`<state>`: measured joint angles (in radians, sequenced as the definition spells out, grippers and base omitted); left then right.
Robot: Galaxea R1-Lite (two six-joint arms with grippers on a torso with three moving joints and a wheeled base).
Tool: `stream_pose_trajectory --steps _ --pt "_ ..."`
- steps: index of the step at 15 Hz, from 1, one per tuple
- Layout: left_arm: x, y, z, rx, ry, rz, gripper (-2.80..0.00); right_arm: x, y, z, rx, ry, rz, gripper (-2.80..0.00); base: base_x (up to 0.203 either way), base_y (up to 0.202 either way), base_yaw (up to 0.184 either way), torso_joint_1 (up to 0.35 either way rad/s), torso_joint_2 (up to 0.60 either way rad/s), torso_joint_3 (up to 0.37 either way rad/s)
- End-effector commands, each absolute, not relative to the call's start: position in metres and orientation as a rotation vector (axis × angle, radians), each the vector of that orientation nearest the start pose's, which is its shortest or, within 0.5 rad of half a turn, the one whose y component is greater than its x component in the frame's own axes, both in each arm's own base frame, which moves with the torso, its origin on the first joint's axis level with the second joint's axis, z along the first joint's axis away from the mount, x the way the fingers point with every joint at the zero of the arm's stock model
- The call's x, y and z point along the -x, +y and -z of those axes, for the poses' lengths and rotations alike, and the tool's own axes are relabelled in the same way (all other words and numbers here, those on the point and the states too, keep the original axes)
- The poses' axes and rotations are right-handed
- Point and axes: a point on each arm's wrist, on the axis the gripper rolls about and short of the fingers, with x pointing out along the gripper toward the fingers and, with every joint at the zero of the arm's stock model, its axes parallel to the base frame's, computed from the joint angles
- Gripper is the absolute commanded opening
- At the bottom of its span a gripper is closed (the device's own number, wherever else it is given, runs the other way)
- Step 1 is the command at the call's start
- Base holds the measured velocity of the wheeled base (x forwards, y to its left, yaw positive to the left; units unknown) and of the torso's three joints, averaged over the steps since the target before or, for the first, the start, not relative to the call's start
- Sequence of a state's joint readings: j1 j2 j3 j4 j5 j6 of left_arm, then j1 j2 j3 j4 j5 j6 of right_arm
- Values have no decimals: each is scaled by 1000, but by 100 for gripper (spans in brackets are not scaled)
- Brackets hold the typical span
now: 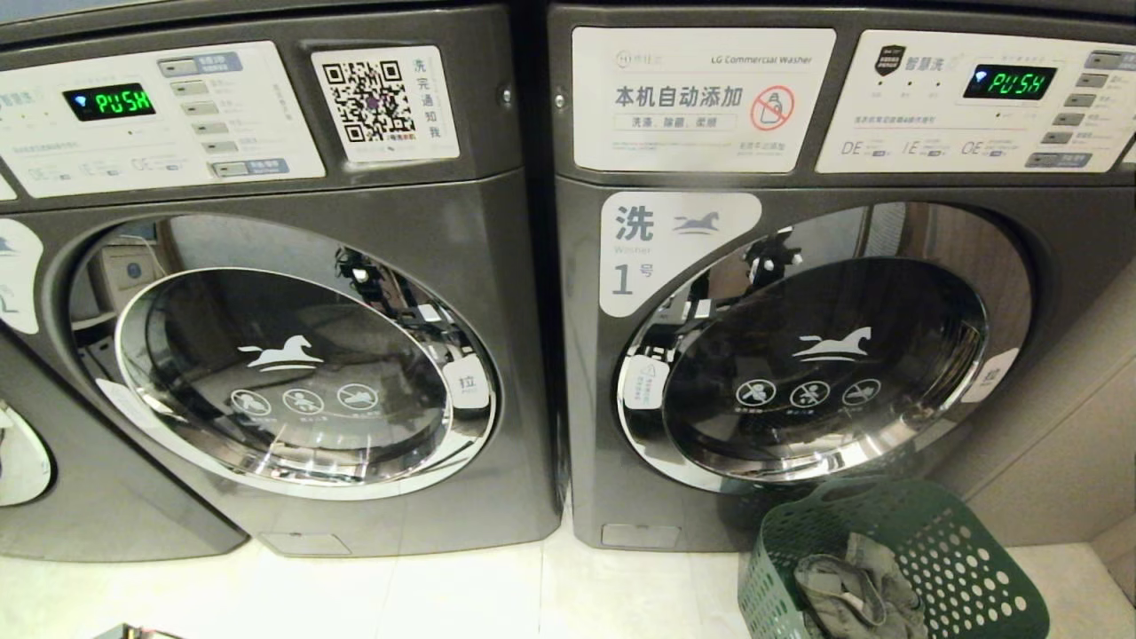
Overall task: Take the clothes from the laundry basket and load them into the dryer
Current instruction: Take the clothes out of the basket
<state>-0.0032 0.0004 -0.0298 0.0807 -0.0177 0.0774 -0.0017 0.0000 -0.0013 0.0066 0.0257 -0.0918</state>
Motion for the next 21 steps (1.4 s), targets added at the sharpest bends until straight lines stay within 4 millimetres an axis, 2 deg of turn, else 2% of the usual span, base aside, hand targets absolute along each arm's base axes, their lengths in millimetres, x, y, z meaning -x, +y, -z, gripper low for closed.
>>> stream_pose_trajectory --steps 1,4,17,19,21 --pt "25 0 -75 -78 51 23 -280 23 1 -75 73 1 -23 -280 0 0 0 3 -2 -195" --pt "25 0 -75 -75 49 23 -280 23 0 -76 9 0 -2 -280 0 0 0 1 -2 -195" --pt "25 0 -75 -76 48 22 -280 24 0 -76 16 8 1 -280 0 0 0 2 2 -197" --pt "25 0 -75 -74 47 21 -280 23 0 -88 19 42 13 -280 0 0 0 4 3 -197" --pt "25 0 -75 -73 47 22 -280 15 -1 -106 23 143 52 -280 0 0 0 0 3 -194"
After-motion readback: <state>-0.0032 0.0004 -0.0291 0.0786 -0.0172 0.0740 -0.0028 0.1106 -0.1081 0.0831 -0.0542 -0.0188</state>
